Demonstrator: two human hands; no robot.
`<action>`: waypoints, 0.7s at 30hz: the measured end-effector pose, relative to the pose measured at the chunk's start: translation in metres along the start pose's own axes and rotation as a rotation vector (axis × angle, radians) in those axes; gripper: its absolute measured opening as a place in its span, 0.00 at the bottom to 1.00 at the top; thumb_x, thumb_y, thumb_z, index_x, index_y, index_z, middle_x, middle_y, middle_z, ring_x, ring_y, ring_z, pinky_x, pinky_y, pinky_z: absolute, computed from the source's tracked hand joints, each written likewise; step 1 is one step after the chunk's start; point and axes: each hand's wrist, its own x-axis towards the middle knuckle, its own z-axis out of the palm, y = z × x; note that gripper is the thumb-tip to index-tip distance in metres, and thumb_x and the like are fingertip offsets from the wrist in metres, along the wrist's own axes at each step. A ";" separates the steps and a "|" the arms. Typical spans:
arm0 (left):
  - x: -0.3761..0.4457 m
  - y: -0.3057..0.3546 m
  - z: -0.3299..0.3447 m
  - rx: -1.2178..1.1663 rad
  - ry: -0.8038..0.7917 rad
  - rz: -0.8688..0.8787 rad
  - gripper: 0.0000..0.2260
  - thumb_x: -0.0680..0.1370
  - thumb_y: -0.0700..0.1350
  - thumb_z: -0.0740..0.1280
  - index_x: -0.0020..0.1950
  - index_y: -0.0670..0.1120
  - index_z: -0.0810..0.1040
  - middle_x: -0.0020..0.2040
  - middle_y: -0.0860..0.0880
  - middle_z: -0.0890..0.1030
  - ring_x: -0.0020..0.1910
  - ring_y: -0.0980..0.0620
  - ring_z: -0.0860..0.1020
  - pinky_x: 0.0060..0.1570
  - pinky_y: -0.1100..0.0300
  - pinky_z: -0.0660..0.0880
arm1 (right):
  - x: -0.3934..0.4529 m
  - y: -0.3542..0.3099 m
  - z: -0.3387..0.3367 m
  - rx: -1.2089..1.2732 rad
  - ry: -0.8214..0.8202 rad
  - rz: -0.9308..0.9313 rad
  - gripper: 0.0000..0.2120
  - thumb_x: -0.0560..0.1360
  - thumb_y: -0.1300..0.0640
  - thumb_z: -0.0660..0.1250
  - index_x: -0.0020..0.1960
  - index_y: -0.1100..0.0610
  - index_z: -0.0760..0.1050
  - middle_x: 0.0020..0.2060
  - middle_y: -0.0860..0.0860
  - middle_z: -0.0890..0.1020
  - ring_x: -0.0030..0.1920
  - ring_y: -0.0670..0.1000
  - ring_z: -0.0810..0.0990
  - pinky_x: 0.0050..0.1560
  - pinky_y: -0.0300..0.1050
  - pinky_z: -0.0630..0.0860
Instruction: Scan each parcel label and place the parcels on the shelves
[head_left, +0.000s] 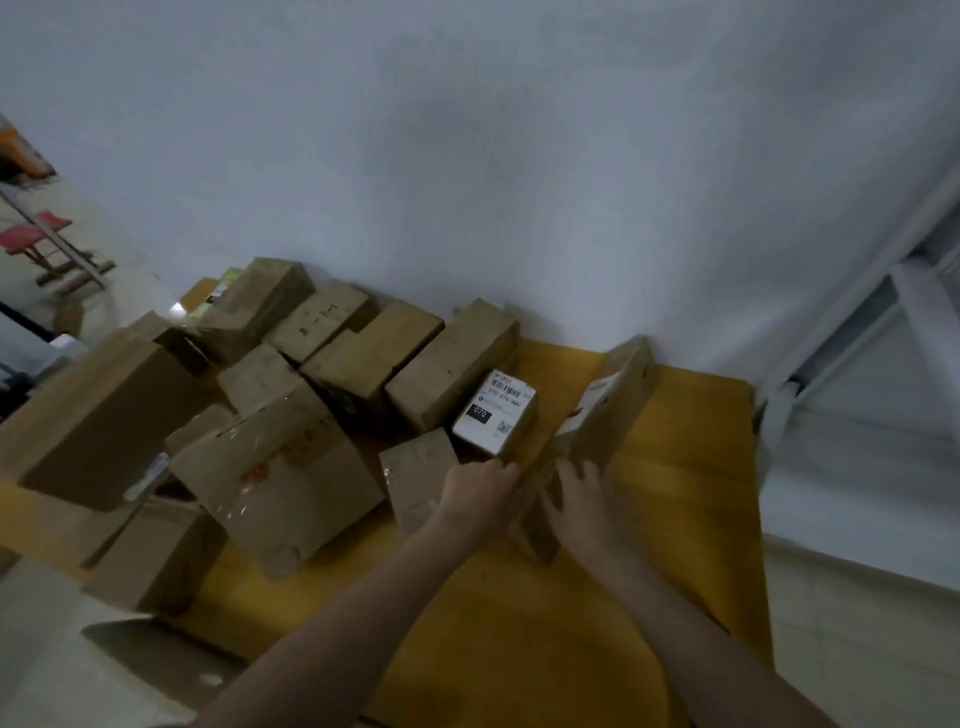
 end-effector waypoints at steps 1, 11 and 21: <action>0.010 -0.001 0.004 -0.012 -0.025 -0.003 0.13 0.83 0.52 0.55 0.52 0.45 0.73 0.45 0.47 0.78 0.39 0.49 0.77 0.35 0.57 0.69 | 0.010 0.001 0.005 0.019 -0.006 0.018 0.21 0.79 0.43 0.56 0.69 0.50 0.64 0.61 0.53 0.72 0.58 0.54 0.72 0.52 0.45 0.72; 0.066 0.000 0.044 -0.078 -0.140 0.039 0.09 0.82 0.49 0.59 0.57 0.46 0.73 0.51 0.47 0.78 0.46 0.47 0.79 0.44 0.52 0.78 | 0.056 0.020 0.057 0.596 -0.181 0.496 0.46 0.74 0.43 0.68 0.78 0.58 0.43 0.71 0.64 0.60 0.68 0.64 0.66 0.66 0.57 0.69; 0.087 0.006 0.055 -0.106 -0.106 0.100 0.17 0.83 0.56 0.53 0.63 0.47 0.73 0.51 0.48 0.80 0.47 0.49 0.80 0.42 0.57 0.74 | 0.037 0.044 0.050 0.915 -0.124 0.454 0.37 0.75 0.54 0.66 0.78 0.51 0.51 0.71 0.50 0.67 0.70 0.52 0.67 0.68 0.54 0.69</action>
